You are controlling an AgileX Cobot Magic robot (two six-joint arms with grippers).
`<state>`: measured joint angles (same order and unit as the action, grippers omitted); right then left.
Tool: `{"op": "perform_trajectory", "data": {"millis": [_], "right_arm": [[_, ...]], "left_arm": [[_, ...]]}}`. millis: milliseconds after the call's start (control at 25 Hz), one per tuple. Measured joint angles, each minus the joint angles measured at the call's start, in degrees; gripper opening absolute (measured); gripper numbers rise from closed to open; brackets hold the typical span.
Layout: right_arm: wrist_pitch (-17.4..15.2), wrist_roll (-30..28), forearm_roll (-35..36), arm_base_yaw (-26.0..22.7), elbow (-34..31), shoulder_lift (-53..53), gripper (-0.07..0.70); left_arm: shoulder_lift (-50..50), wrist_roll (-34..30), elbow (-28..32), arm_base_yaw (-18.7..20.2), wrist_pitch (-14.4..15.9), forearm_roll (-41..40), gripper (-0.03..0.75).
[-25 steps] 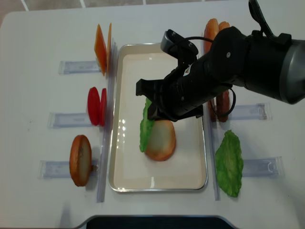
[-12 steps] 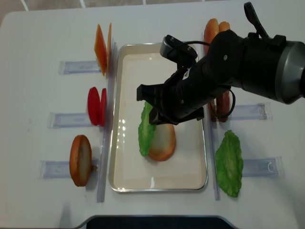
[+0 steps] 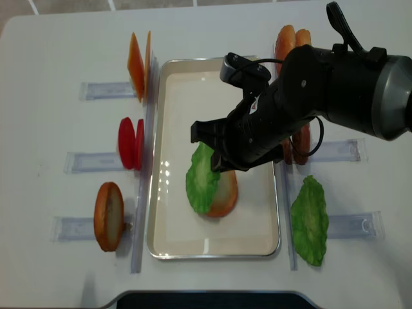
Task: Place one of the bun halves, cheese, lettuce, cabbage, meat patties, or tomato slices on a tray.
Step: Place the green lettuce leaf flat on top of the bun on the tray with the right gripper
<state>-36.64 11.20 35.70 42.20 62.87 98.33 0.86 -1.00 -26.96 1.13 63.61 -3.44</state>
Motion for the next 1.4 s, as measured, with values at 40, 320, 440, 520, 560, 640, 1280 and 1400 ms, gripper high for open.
{"op": "perform_trajectory", "data": {"millis": [40,320,440,520,560,640,1280,1400], "right_arm": [[-0.1,0.5,-0.6,0.0,0.0,0.0,0.031],[-0.2,1.8,-2.0,0.0,0.0,0.0,0.031],[-0.2,1.9,-2.1,0.0,0.0,0.0,0.031],[-0.2,1.9,-2.1,0.0,0.0,0.0,0.031],[-0.2,1.9,-2.1,0.0,0.0,0.0,0.031],[-0.2,1.9,-2.1,0.0,0.0,0.0,0.031],[-0.6,1.9,-3.8,0.0,0.0,0.0,0.224],[-0.6,1.9,-4.4,0.0,0.0,0.0,0.29]], "left_arm": [[0.0,0.0,0.0,0.0,0.0,0.0,0.0],[0.0,0.0,0.0,0.0,0.0,0.0,0.0],[0.0,0.0,0.0,0.0,0.0,0.0,0.0],[0.0,0.0,0.0,0.0,0.0,0.0,0.0],[0.0,0.0,0.0,0.0,0.0,0.0,0.0],[0.0,0.0,0.0,0.0,0.0,0.0,0.0],[0.0,0.0,0.0,0.0,0.0,0.0,0.0],[0.0,0.0,0.0,0.0,0.0,0.0,0.0]]}}
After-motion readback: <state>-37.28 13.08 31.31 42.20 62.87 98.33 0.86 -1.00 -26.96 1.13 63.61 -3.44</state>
